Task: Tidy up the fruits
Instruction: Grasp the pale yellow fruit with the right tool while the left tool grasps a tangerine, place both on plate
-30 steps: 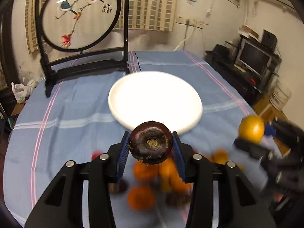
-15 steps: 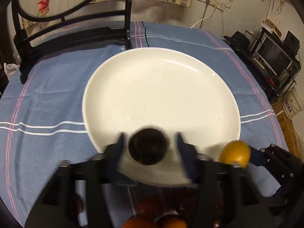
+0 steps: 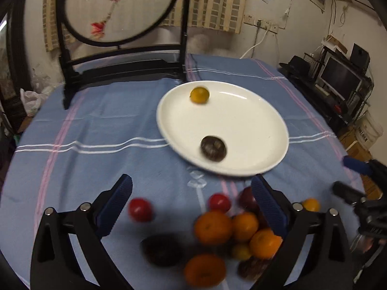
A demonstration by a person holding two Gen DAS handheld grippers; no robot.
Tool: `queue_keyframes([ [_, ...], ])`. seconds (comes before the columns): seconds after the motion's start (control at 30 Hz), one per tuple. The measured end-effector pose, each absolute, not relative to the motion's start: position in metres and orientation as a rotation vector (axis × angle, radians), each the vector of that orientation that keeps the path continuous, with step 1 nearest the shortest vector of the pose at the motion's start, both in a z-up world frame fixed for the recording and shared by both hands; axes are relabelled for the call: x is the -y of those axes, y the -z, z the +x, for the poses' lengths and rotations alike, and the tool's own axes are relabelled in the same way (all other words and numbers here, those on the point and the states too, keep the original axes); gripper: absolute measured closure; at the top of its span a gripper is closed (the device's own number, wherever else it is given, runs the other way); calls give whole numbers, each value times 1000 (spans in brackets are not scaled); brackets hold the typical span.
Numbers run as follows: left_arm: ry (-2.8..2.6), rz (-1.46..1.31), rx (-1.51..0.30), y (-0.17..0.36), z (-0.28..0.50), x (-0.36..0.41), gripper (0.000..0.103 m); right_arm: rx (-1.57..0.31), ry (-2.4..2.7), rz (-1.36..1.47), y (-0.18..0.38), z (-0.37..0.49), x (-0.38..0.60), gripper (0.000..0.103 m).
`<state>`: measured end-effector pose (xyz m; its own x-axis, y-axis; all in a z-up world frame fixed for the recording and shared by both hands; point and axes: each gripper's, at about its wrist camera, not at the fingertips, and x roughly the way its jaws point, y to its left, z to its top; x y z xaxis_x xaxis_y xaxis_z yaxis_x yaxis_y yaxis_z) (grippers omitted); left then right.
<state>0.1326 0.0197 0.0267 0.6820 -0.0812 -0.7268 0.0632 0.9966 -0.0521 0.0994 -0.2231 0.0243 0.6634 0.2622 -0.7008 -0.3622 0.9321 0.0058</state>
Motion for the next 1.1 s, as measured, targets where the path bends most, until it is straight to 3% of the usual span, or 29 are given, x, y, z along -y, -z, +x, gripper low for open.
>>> queue_keyframes([
  [0.23, 12, -101, -835, -6, 77, -57, 5, -869, -287, -133, 17, 49, 255, 30],
  [0.27, 8, -117, -848, -2, 72, -60, 5, -878, -287, -141, 23, 44, 255, 42],
  [0.3, 6, -137, -864, 4, 66, -64, 5, -880, -287, -149, 28, 41, 253, 66],
  [0.33, 7, -148, -879, 8, 62, -66, 5, -897, -272, -148, 35, 42, 253, 70],
  [0.5, -1, -146, -924, 25, 43, -65, 5, -956, -248, -65, 54, 52, 255, 64],
  [0.53, -4, -140, -932, 27, 40, -65, 5, -955, -246, -73, 54, 52, 252, 66],
  [0.57, -5, -138, -938, 29, 39, -65, 5, -945, -253, -71, 53, 51, 251, 75],
  [1.0, 58, -1, -963, 40, 49, -22, 6, -882, -453, -28, 39, 27, 226, 75],
  [1.07, 79, -11, -982, 42, 53, -17, 17, -876, -485, -33, 37, 23, 222, 75],
  [1.1, 94, -17, -1002, 45, 57, -14, 31, -873, -500, -35, 37, 21, 221, 75],
])
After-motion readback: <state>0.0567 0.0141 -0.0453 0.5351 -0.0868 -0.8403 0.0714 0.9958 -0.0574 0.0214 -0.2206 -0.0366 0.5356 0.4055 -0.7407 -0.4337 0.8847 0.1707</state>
